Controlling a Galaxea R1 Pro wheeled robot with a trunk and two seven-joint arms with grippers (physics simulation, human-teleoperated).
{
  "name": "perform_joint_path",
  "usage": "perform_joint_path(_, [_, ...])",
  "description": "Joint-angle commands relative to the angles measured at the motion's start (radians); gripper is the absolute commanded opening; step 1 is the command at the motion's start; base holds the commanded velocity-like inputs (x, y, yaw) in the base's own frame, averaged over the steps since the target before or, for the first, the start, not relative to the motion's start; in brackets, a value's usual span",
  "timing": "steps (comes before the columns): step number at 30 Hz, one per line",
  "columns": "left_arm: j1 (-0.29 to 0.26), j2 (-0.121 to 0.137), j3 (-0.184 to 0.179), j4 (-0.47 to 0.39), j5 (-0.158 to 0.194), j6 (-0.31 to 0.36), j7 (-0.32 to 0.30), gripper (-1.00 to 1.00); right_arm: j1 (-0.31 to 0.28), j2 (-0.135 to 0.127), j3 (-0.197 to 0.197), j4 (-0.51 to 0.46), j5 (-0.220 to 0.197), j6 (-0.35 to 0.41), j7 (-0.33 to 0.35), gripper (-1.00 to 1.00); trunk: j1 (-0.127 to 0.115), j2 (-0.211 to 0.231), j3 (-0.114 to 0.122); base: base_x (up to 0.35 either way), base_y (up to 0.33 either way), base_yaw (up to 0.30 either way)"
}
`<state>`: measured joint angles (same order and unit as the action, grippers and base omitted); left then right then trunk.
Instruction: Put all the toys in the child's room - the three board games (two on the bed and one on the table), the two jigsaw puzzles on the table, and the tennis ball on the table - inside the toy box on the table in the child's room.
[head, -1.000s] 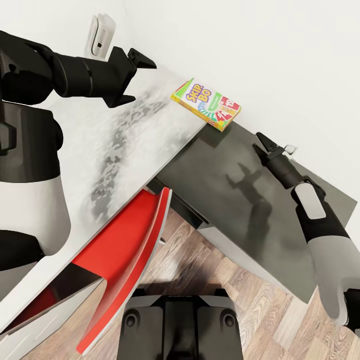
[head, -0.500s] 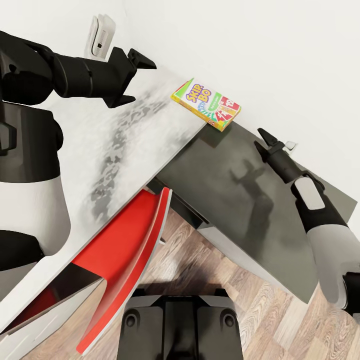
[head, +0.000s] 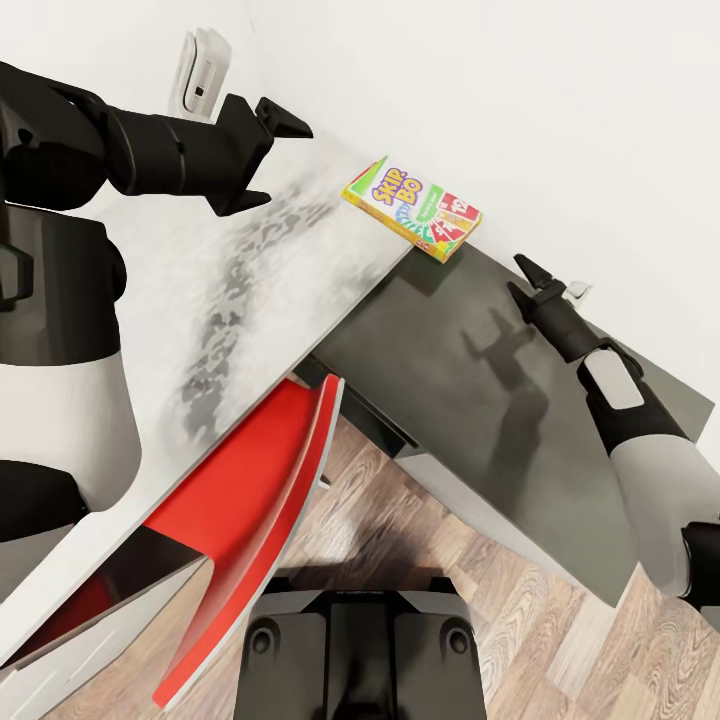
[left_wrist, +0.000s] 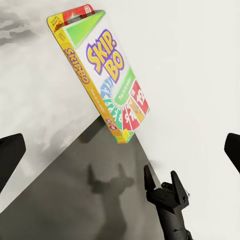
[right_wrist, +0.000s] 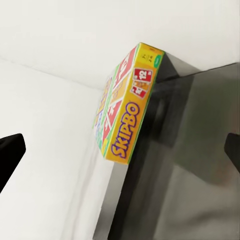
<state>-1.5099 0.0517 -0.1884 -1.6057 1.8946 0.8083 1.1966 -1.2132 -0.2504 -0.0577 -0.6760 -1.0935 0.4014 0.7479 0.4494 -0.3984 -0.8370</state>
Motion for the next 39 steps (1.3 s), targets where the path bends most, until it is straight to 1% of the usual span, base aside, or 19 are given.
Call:
perform_joint_path(1, [-0.001, 0.0, 0.0, 0.0, 0.008, 0.003, 0.009, 1.0, -0.001, 0.0, -0.001, 0.001, -0.008, 0.009, 0.001, 1.0, 0.001, -0.002, -0.001, 0.0, 0.0, 0.0])
perform_joint_path(22, [-0.001, 0.0, 0.0, 0.0, 0.009, 0.005, 0.009, 1.0, -0.018, 0.009, 0.0, 0.028, -0.008, 0.001, -0.002, 1.0, 0.001, -0.002, -0.001, 0.0, 0.0, 0.014])
perform_joint_path(27, [0.0, 0.0, 0.0, 0.0, 0.009, 0.005, 0.009, 1.0, -0.029, 0.01, 0.001, 0.029, -0.008, -0.011, -0.003, 1.0, 0.001, -0.002, -0.001, 0.0, 0.0, 0.166])
perform_joint_path(39, [0.0, 0.0, 0.0, 0.0, 0.009, 0.005, 0.009, 1.0, -0.035, 0.009, 0.001, 0.031, -0.008, -0.019, -0.004, 1.0, 0.001, -0.002, -0.001, 0.0, 0.0, 0.214])
